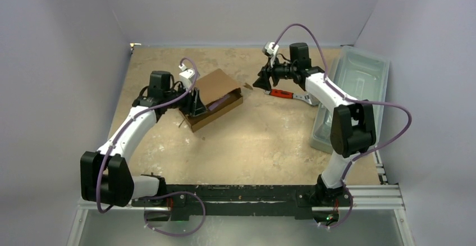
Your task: Fold the paper box
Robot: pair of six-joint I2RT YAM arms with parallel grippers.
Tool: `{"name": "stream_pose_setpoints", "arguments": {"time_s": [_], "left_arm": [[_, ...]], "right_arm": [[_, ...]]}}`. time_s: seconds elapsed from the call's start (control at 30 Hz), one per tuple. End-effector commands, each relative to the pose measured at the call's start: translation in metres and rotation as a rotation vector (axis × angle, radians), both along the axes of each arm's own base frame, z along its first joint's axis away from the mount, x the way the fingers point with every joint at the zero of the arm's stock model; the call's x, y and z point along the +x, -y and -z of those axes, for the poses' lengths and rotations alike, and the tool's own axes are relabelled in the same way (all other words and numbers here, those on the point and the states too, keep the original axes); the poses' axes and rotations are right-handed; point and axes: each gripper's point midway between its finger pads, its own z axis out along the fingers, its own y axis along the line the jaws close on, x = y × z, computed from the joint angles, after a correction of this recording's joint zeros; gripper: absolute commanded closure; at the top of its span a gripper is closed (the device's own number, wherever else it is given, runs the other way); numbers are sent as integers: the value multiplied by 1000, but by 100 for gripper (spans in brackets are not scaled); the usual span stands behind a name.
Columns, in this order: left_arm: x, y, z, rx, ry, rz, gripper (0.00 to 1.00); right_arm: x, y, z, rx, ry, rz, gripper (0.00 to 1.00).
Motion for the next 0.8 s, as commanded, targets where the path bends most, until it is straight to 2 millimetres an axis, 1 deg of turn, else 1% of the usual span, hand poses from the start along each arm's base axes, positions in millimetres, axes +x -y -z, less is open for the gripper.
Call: {"name": "stream_pose_setpoints", "arguments": {"time_s": [0.0,0.07,0.13,0.27,0.33,0.37,0.43,0.47,0.53,0.57,0.6,0.63,0.67,0.77], "left_arm": [[-3,12,-6,-108,-28,-24,50],[-5,13,3,-119,-72,-37,40],[-8,14,14,-120,-126,-46,36],[-14,13,35,-107,-215,-72,34],[-15,13,43,-110,-249,-91,33],[-15,12,46,-108,-261,-103,33],[-13,11,51,-103,-279,-124,33],[-12,10,53,-101,-285,-133,33],[-9,9,55,-99,-289,-156,34],[-8,8,55,-98,-291,-167,34],[-6,7,55,-95,-293,-182,35],[-6,5,57,-91,-298,-196,35],[-5,4,58,-87,-304,-210,36],[-4,1,60,-89,-306,-245,38]], "right_arm": [[-13,1,-41,-2,84,-70,37],[-19,0,-44,-2,80,-88,37],[-26,-1,-47,2,84,-119,37],[-42,-6,-54,10,93,-207,36],[-46,-17,-56,5,91,-233,36],[-45,-26,-53,-7,78,-226,37],[-41,-50,-53,-31,58,-198,41],[-38,-62,-54,-23,42,-180,46],[-24,-81,-59,43,-34,-94,64],[-14,-86,-57,56,-64,-49,70],[-8,-91,-51,46,-80,-24,74],[-3,-96,-41,19,-87,-8,76],[-1,-99,-29,-5,-102,7,77],[-1,-105,11,-41,-184,27,80]]}}
